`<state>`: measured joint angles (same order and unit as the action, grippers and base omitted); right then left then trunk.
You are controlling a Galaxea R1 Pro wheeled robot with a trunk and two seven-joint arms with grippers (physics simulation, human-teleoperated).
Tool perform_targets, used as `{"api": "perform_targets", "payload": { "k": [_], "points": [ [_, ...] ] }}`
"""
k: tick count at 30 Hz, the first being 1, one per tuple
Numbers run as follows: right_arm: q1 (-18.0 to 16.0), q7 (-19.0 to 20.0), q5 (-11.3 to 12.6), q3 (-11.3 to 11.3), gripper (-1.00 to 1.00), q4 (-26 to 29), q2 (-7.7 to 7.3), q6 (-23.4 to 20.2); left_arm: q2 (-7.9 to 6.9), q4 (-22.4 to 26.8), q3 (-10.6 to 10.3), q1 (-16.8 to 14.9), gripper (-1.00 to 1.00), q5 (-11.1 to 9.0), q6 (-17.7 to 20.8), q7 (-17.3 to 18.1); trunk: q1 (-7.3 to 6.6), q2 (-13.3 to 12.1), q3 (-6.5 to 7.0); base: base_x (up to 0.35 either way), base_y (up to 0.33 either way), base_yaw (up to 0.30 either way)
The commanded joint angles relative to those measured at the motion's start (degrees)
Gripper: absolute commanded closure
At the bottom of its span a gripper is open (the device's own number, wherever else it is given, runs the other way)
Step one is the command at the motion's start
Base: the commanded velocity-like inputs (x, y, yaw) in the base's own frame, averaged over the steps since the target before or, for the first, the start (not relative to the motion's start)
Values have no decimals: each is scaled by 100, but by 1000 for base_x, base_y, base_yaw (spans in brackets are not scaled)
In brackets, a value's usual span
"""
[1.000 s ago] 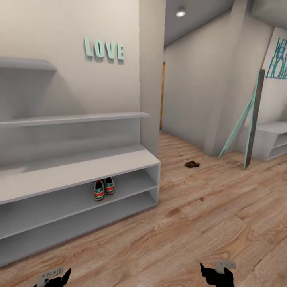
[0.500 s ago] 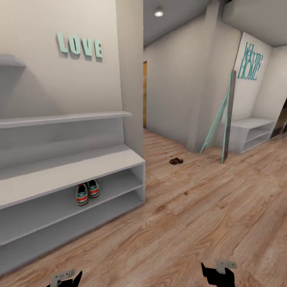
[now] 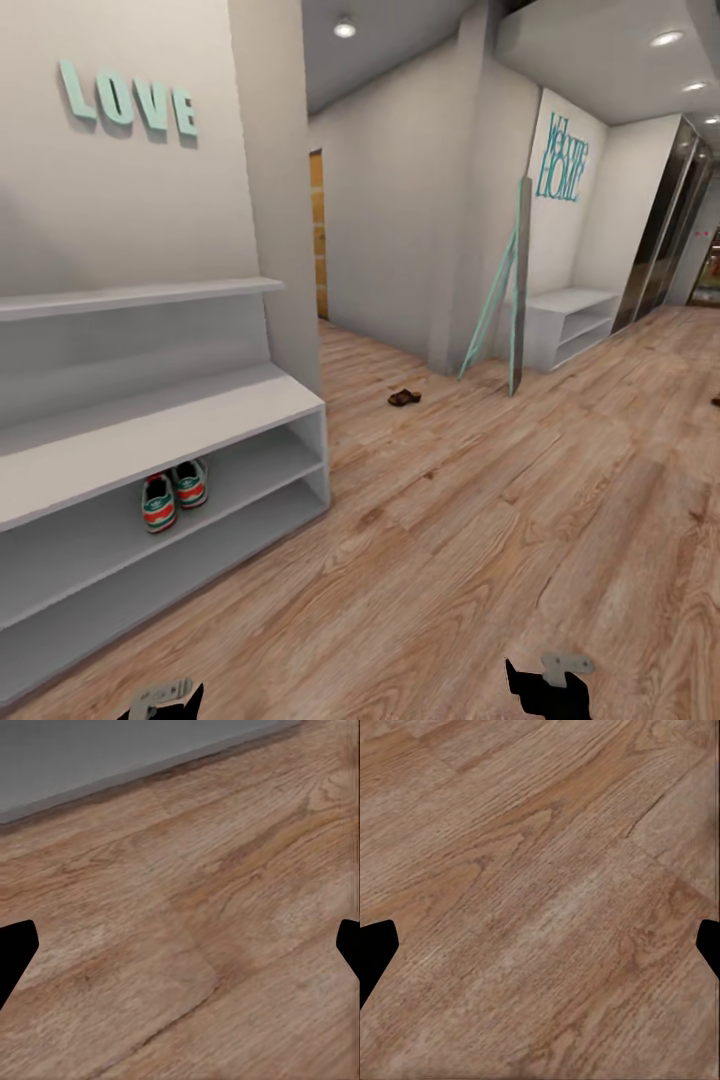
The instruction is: Pick up the two gym shoes and the two sandals from the corridor floor and place them onto the hallstand (shoe rack) in the corridor, making sure they are on the rack and not on the floor. Arrange them so the two gym shoes are next to each other and the two sandals are next to each other.
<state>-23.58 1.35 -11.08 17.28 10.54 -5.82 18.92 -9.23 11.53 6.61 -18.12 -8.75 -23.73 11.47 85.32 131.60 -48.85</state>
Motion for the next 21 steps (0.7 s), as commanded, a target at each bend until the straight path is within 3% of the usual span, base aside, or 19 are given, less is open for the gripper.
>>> {"api": "perform_targets", "payload": {
  "k": [1, 11, 21],
  "points": [
    [-6, 14, -52, 49, -100, -8, 2, 22, 2, -4, 25, -1, -100, -53, -33, 59, -1, 2, -9, 0, 0, -271],
    [-6, 18, -52, 48, -100, -8, 2, 20, 8, -2, 25, 9, -100, -48, -289, 55, -1, 2, -39, 0, 0, -271],
    [-6, 18, -52, 47, -100, -8, 2, 18, 9, 3, 25, 10, -100, -48, -308, 56, -1, 2, -69, 0, 0, -271]
  ]
}}
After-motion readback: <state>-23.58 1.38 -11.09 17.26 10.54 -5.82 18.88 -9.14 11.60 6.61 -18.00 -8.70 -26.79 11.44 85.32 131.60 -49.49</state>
